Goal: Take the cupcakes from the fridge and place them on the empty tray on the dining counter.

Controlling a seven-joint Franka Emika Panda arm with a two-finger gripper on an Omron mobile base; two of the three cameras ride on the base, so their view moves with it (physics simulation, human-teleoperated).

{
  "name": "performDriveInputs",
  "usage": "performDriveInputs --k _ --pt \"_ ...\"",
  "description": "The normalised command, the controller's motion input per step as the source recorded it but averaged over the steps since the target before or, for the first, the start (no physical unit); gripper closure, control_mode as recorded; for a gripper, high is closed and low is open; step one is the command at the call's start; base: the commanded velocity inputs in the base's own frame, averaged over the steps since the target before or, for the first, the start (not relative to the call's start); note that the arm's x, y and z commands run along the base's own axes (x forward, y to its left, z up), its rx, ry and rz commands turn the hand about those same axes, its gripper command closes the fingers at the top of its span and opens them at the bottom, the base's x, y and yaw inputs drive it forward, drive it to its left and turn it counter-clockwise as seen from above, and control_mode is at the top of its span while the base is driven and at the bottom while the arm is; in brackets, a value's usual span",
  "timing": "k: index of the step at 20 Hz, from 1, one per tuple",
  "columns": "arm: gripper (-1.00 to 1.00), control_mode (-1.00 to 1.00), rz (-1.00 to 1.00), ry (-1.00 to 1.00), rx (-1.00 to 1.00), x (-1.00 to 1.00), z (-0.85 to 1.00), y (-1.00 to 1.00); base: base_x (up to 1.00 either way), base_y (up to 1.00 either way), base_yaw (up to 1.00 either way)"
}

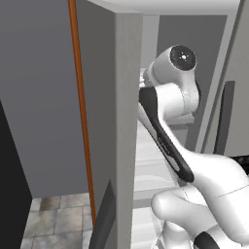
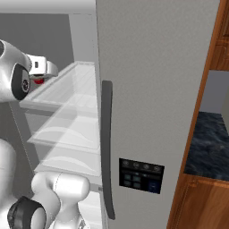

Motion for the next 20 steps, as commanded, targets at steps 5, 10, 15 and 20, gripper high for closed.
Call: performDriveInputs --k 5,10,15,20 --pt "1.00 -1.00 -0.01 0.00 0.00 -1.00 0.19 -0.21 0.00 0.00 0.00" --pt "1.00 -1.00 -0.03 0.07 0.00 -0.88 -0.19 -0.27 0.00 0.00 0.00" --pt "1.00 -1.00 -0.07 0.03 -0.02 -0.38 -0.29 -0.31 0.00 0.00 0.00" --pt "1.00 -1.00 -0.07 0.00 -0.01 0.00 -0.25 -0.29 0.00 0.00 0.00"
